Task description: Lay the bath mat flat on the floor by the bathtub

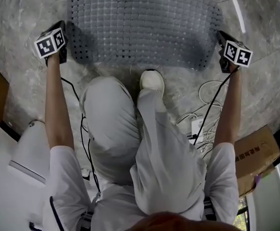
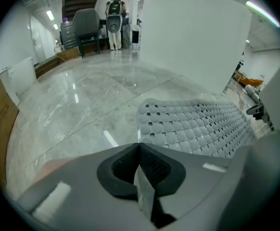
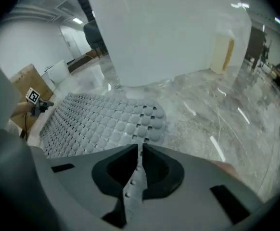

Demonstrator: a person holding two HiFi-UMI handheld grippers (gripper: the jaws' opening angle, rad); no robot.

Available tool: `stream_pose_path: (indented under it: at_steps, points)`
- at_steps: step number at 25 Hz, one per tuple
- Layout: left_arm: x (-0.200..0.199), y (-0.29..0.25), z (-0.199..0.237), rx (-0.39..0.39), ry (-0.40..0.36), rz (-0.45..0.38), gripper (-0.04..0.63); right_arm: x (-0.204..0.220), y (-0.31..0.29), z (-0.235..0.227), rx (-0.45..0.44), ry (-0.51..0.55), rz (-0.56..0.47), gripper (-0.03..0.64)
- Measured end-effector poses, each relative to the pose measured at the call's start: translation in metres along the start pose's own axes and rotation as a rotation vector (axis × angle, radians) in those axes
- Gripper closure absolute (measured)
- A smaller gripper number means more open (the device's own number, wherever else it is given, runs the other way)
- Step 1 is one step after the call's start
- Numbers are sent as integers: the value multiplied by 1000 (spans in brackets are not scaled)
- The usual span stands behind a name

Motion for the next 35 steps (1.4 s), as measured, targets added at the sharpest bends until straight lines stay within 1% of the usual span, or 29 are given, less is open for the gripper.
stream_pose_path:
  at_steps: [2,5,7,9,11,13,15,17,19,20,22,25,27,28,30,31,33,34,35]
  points:
    - [-7,4,-16,-11,-49,-64,600,-10,2,19,23,57,-49,609]
    - [-16,14,-40,-44,-141,-155,600,-26,3,59,72,155,-121,614]
    - [-17,35,-60,-49,-160,-209,600,-29,15,92,113,200,-176,614]
    - [-16,66,-87,-30,-176,-260,600,-29,37,128,137,216,-226,614]
    - [-21,104,-119,15,-231,-307,600,-33,65,163,132,211,-269,614]
    - [-26,147,-152,92,-304,-337,600,-41,107,197,118,204,-328,614]
    - [-32,189,-180,167,-347,-342,600,-52,153,228,110,215,-383,614]
    - [-44,233,-201,214,-324,-347,599,-61,198,257,104,225,-394,614]
    - [-60,286,-218,251,-289,-372,600,-68,244,287,78,219,-384,614]
    - [-69,316,-227,269,-284,-390,600,-73,269,302,59,215,-388,614]
    - [-93,378,-245,306,-306,-441,600,-91,324,333,19,219,-424,614]
    - [-150,474,-269,350,-407,-574,600,-139,413,370,-25,223,-530,614]
    - [-179,548,-282,385,-450,-636,599,-164,484,394,-39,207,-595,614]
    - [-191,588,-287,402,-449,-665,600,-173,523,407,-40,198,-622,614]
    - [-217,667,-289,421,-409,-751,600,-193,601,431,-32,191,-686,614]
    - [-232,705,-289,426,-371,-800,600,-204,638,442,-25,193,-725,614]
    - [-260,773,-286,448,-256,-884,600,-228,710,460,-8,208,-817,614]
    - [-273,806,-285,462,-212,-925,600,-240,745,469,-3,219,-870,614]
    - [-285,839,-285,473,-190,-969,600,-251,779,479,0,232,-925,614]
Point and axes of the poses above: the fingertips, and each gripper's own axes: y backward along the fingers, z to its left, x out of its underside, the point moved 1 cm from there along y, backward along the fingers, and after that the axes turned 1 degree about x, right-handed, at the moved point
